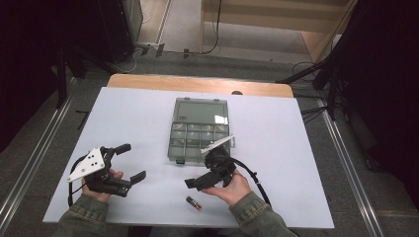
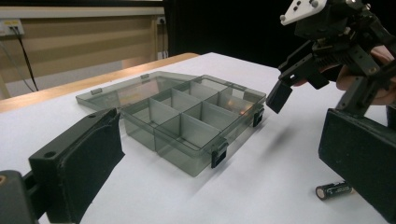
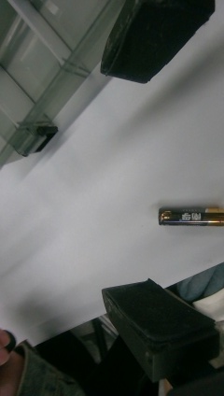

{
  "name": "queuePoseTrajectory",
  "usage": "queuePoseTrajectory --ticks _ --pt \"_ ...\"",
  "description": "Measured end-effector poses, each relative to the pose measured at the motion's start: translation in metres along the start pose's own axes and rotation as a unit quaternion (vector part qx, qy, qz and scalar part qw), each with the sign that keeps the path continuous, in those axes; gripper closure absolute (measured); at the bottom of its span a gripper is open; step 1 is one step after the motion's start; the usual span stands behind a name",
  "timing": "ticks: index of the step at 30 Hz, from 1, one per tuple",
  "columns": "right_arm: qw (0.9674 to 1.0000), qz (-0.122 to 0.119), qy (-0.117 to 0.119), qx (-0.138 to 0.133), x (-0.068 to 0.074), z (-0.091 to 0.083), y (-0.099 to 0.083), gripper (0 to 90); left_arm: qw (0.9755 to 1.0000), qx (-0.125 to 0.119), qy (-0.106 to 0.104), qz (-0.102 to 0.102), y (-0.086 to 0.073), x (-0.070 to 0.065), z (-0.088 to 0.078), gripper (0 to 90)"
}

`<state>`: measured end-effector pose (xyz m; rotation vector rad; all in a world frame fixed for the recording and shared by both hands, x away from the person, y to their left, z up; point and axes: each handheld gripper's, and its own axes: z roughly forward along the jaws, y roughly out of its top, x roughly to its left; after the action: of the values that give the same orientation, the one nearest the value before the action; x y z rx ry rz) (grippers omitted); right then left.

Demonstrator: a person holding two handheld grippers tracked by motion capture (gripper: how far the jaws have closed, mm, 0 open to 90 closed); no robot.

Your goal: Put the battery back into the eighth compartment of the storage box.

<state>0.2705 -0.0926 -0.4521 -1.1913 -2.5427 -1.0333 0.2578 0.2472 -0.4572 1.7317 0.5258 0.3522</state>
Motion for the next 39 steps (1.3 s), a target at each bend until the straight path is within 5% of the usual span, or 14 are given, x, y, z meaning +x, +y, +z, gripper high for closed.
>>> queuePoseTrajectory --ticks 15,19,26,39 --pt "0.9966 -0.048 -0.027 0.060 0.018 0.018 -0.004 0.0 1.0000 0.000 -0.001 -0.001 0.000 0.000 0.000 0.0" --pt "0.9926 -0.069 -0.050 0.087 0.026 0.025 -0.006 0.0 1.0000 0.000 -0.001 0.000 0.000 0.000 0.000 0.0" --pt "0.9874 -0.093 -0.057 0.115 0.034 0.033 -0.008 0.1 1.0000 0.002 -0.001 -0.001 0.000 0.000 0.000 0.0" --pt "0.9763 -0.112 -0.065 0.174 0.043 0.040 -0.012 14.0 1.0000 0.002 -0.001 -0.001 0.000 0.000 0.000 0.0"
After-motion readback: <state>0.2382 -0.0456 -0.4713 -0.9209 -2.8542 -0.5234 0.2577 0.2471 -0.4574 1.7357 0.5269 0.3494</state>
